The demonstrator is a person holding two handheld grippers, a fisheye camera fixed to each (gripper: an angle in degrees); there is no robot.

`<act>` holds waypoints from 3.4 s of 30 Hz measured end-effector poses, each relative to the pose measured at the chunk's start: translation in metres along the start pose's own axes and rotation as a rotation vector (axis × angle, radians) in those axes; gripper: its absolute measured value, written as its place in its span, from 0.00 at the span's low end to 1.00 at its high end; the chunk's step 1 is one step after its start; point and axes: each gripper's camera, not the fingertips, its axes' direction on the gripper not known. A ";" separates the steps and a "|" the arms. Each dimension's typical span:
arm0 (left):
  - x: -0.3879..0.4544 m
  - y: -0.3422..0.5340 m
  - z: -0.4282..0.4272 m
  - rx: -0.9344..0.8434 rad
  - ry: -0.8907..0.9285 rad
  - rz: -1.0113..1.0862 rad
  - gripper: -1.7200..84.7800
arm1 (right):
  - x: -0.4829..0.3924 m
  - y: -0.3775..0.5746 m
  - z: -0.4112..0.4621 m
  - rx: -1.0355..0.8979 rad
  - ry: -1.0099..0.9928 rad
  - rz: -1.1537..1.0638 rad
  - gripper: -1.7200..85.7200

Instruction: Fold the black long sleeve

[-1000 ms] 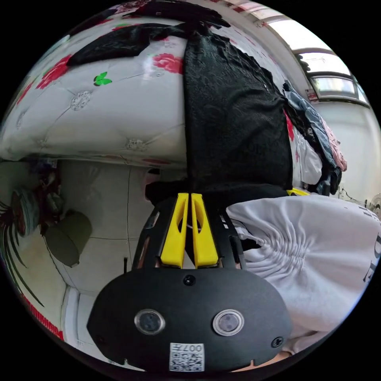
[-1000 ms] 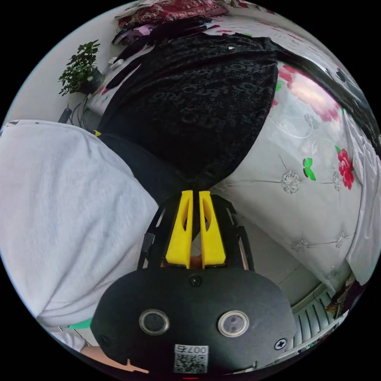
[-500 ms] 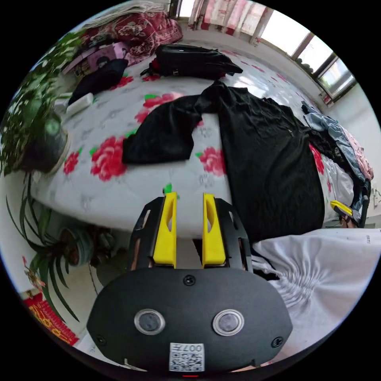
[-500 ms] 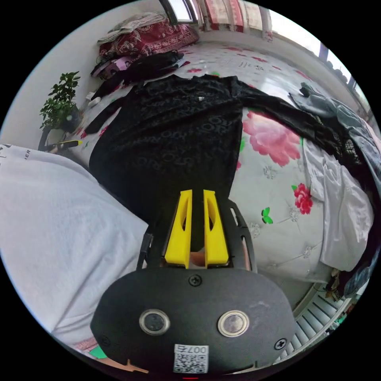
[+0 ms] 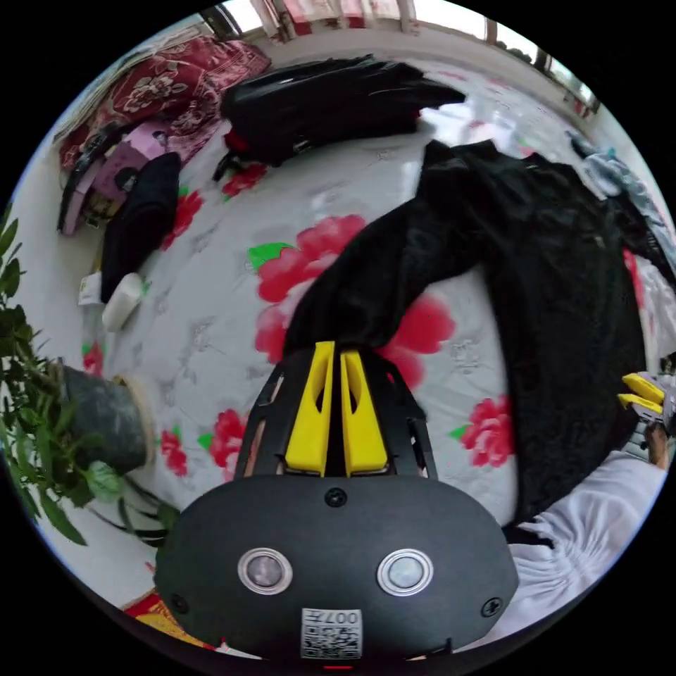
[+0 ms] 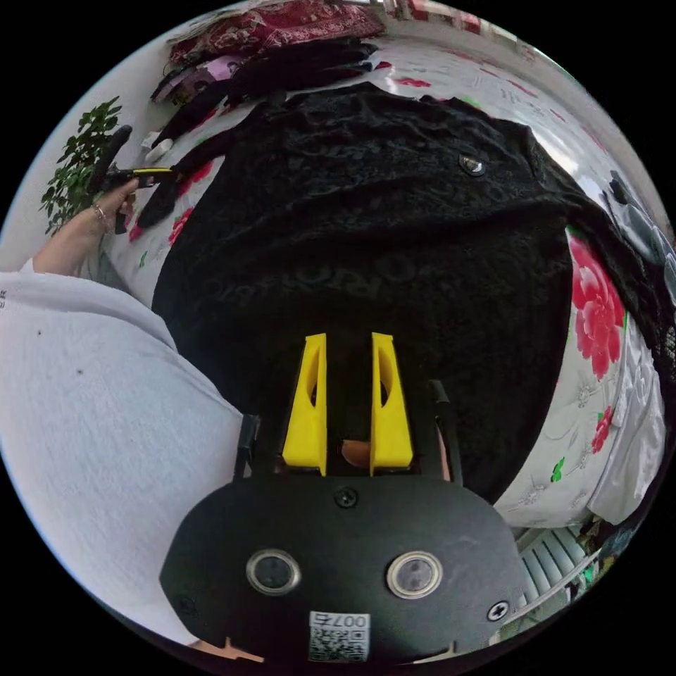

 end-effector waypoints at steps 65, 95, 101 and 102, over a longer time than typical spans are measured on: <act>-0.083 0.164 -0.009 0.133 -0.140 -0.353 0.11 | 0.090 -0.095 -0.050 0.311 -0.257 0.055 0.03; -0.190 0.044 -0.059 0.463 1.384 0.112 0.01 | -0.059 -0.062 -0.168 0.446 -0.439 -0.257 0.19; -0.170 0.032 -0.072 0.467 1.428 0.191 0.01 | -0.087 -0.094 -0.140 0.359 -0.561 -0.320 0.20; -0.166 0.030 -0.073 0.461 1.425 0.196 0.01 | -0.087 -0.095 -0.141 0.370 -0.572 -0.323 0.19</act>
